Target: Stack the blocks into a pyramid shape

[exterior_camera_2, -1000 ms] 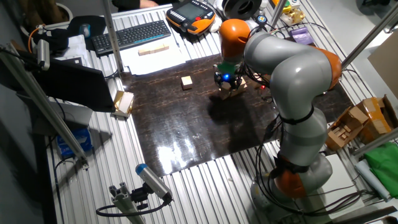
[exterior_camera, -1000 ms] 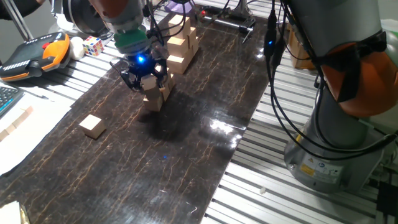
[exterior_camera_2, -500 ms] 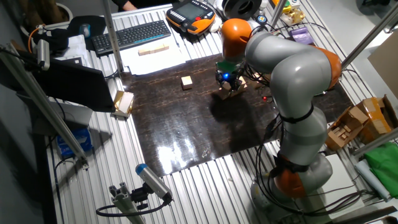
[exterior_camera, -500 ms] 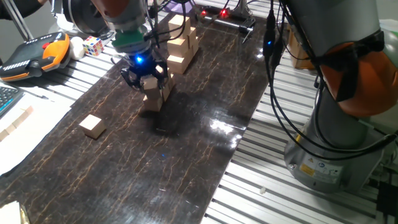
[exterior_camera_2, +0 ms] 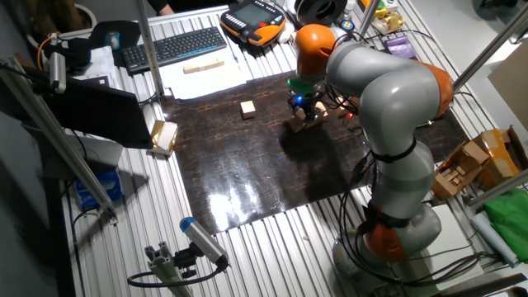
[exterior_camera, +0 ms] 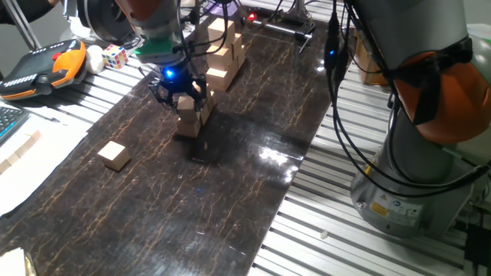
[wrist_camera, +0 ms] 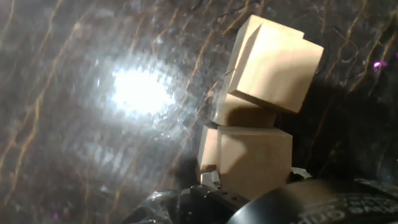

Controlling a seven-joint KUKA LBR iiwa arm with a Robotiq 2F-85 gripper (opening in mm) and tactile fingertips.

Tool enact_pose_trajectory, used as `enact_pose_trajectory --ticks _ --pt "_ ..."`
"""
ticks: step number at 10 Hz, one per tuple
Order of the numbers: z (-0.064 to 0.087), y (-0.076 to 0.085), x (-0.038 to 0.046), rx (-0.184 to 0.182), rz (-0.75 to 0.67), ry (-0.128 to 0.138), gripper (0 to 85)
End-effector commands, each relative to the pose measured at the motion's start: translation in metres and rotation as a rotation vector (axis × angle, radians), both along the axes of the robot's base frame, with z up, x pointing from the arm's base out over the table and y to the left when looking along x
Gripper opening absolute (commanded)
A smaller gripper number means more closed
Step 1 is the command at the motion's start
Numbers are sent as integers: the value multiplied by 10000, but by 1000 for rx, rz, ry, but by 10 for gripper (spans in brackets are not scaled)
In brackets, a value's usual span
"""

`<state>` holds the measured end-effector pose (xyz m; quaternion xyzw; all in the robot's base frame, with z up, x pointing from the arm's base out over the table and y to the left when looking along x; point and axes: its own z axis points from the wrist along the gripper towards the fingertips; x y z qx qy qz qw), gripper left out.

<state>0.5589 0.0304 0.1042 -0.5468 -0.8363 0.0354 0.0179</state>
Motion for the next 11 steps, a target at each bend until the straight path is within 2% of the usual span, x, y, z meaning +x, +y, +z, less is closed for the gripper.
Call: enact_pose_trajectory --ticks 1,4,7,11 --pt "-7 -7 -1 -1 -350 -2 273" --pt "-17 -10 7 -2 -374 7 263" --pt "-32 -16 33 -13 -343 32 283" --pt "-37 -13 38 15 -264 76 310"
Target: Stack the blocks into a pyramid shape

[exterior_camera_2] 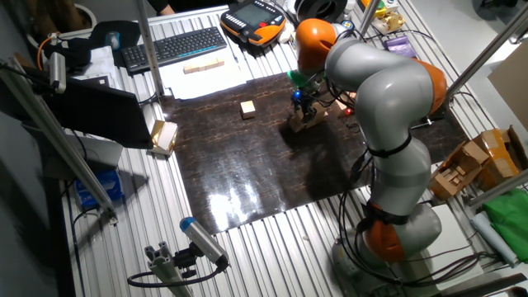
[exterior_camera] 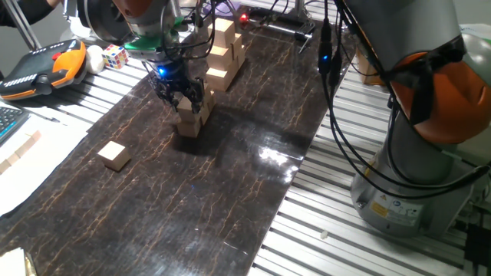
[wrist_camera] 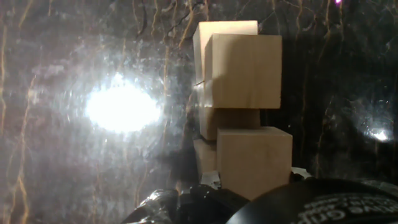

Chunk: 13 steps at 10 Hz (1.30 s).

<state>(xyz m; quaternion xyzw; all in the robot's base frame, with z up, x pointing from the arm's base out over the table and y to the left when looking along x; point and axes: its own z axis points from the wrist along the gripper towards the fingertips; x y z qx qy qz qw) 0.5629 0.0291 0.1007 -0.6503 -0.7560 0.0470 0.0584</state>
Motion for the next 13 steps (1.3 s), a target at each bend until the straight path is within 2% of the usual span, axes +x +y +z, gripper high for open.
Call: enact_pose_trajectory --ticks 1,5,6,10,12,13 --pt "-5 2 4 7 19 6 313" --pt "-3 -6 3 2 12 -6 340" --pt "2 -10 -4 0 39 0 343" --pt "-3 -9 4 0 54 -6 377" --pt "-5 -12 1 6 68 -9 350" --pt "-4 -11 -1 12 71 -20 330"
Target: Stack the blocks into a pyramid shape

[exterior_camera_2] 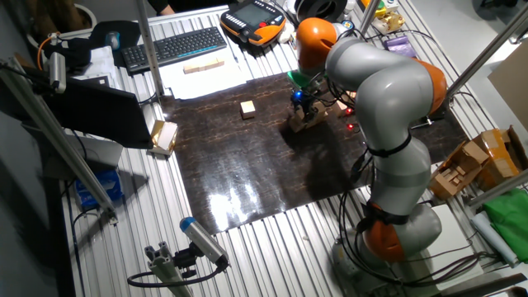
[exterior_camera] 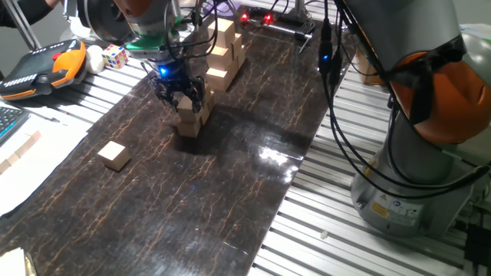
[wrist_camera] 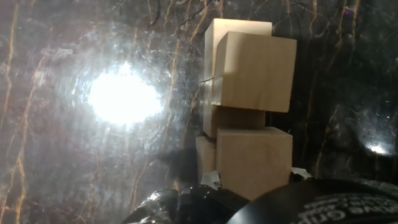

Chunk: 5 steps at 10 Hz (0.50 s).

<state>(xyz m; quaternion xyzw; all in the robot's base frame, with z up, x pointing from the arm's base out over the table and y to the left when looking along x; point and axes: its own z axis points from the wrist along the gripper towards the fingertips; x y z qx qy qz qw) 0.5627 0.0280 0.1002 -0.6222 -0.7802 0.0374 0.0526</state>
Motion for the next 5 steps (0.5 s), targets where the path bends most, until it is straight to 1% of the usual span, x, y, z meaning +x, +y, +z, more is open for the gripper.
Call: enact_pose_trajectory --ticks 1,2,3,4,5 --pt "2 5 1 2 4 -4 307" --pt "4 14 6 9 -1 -5 290" --pt "5 11 4 7 -10 -5 290" --pt "6 8 3 -12 -8 -2 297" --pt "3 12 6 -4 -5 -2 300"
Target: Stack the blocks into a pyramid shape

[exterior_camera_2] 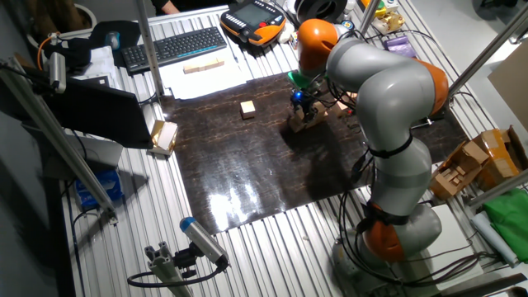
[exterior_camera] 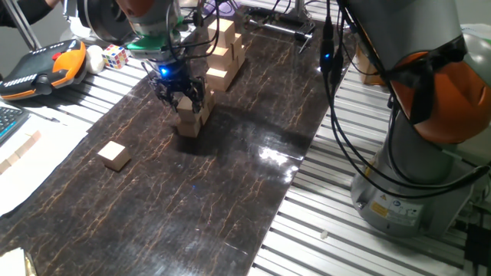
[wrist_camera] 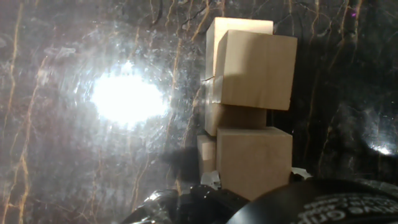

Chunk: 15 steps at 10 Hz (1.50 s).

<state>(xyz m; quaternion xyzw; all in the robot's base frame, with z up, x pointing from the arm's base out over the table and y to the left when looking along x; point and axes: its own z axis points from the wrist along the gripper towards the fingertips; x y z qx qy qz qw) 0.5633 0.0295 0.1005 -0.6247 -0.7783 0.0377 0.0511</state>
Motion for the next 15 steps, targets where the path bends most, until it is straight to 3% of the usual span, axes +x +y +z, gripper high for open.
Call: enact_pose_trajectory --ticks 1,5,6,8,10,12,15 --pt "4 8 3 17 -7 -1 297" --pt "4 8 3 34 31 15 290" --pt "4 8 3 44 36 31 300" --pt "4 8 3 12 45 49 317" --pt "4 8 3 -20 40 49 320" --pt "4 8 3 1 52 49 330" --pt "6 -13 3 0 60 37 337"
